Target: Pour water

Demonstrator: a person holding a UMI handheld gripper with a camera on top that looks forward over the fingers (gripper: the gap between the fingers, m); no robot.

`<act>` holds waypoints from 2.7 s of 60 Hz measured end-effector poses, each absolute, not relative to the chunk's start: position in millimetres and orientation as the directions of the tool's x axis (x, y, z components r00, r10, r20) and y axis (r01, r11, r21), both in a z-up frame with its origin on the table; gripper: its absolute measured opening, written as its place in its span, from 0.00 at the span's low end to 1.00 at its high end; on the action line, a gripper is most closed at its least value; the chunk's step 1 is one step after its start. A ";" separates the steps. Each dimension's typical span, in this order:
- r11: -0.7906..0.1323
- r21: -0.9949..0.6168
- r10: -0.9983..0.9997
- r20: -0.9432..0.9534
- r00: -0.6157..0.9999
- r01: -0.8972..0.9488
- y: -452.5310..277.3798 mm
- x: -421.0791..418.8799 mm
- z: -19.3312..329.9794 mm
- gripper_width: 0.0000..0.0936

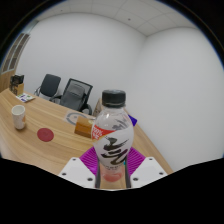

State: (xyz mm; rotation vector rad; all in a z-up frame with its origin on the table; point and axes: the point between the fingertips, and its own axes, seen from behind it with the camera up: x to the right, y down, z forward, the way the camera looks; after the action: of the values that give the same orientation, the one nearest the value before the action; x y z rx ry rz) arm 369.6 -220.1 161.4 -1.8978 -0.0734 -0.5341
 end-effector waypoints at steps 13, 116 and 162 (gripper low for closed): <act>-0.428 -0.617 -0.224 0.780 0.584 0.661 -149.6 308.9 256.7 0.36; -0.372 -0.913 0.320 0.045 0.946 0.169 -36.1 107.8 98.0 0.36; -0.492 -0.862 0.144 0.057 0.988 0.122 -94.3 125.4 99.3 0.92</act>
State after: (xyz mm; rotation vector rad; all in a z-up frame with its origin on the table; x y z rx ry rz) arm 125.4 -94.3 99.3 -2.0902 -0.1860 0.0269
